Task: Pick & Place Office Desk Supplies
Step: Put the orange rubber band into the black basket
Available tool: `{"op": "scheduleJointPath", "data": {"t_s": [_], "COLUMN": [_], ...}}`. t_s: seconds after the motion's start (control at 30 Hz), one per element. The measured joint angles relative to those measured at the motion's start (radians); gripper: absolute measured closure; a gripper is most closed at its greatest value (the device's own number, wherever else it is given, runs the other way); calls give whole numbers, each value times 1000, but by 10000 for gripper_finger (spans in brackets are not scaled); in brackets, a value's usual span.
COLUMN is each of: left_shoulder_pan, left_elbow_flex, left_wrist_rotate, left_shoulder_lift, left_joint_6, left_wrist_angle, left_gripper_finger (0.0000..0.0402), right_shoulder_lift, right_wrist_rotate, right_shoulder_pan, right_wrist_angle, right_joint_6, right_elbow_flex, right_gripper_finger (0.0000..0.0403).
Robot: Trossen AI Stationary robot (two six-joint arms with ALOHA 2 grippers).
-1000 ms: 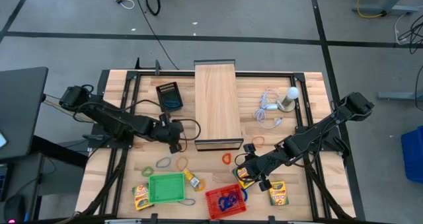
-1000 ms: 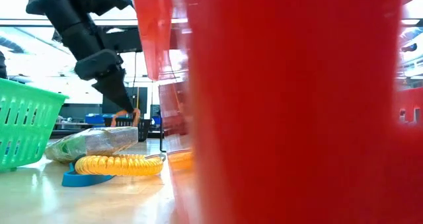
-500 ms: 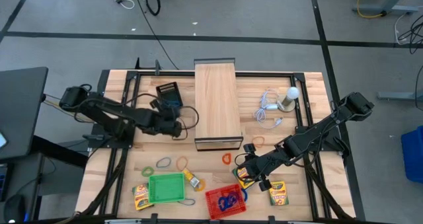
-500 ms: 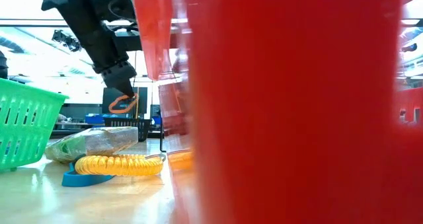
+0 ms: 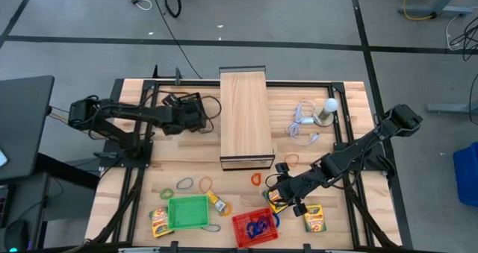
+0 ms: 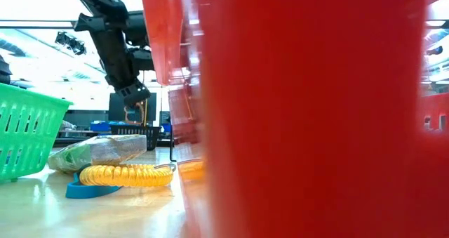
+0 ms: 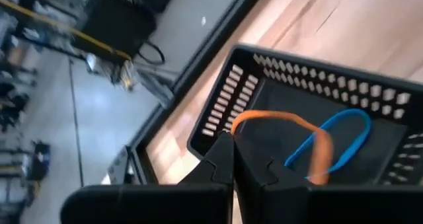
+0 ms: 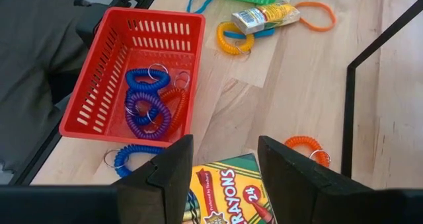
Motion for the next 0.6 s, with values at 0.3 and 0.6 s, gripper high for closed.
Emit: {"op": "scheduleJointPath", "data": {"t_s": [0.3,0.6], "left_shoulder_pan": [74,75], "left_elbow_flex": [0,0], "left_wrist_rotate": [164,184], "left_shoulder_lift": [-1,-1], "left_joint_6": [40,61], "left_wrist_angle": [30,46], "left_gripper_finger": [359,268], "right_shoulder_lift": [0,0], "right_wrist_rotate": [0,0], "right_shoulder_pan": [0,-1], "right_wrist_angle": [-3,-4], "right_joint_6": [0,0], "right_elbow_flex": [0,0], "right_gripper_finger": [225,225]}}
